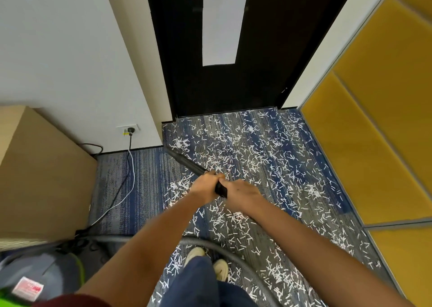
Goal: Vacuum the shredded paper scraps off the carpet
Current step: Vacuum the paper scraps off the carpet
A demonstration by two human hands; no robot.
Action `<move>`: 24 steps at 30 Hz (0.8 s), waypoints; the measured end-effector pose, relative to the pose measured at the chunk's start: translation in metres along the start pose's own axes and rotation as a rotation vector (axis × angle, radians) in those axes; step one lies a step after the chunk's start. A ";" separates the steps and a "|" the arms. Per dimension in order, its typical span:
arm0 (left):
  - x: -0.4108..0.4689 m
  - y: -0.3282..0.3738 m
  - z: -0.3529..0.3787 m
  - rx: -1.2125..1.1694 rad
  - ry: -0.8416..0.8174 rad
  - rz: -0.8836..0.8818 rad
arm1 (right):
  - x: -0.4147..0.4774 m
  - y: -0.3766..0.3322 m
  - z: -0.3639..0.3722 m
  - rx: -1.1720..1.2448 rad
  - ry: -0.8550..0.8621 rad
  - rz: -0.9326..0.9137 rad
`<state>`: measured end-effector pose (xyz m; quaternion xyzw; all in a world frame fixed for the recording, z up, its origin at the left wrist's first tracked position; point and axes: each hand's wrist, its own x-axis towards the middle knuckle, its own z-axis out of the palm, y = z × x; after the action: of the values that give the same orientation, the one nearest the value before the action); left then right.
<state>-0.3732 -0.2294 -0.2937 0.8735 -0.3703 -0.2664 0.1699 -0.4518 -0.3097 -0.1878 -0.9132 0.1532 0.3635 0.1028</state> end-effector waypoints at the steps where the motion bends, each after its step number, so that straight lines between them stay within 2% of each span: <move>1: -0.002 0.002 0.000 -0.004 0.001 -0.005 | -0.002 0.000 0.000 -0.009 0.000 -0.006; 10: -0.023 0.006 0.018 0.034 -0.007 -0.025 | -0.023 0.004 0.010 -0.091 -0.038 -0.047; 24: 0.005 0.016 -0.007 0.070 -0.001 0.066 | -0.011 0.008 0.002 0.059 0.062 0.060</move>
<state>-0.3749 -0.2431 -0.2818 0.8662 -0.4078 -0.2479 0.1479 -0.4628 -0.3142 -0.1822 -0.9156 0.1941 0.3331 0.1137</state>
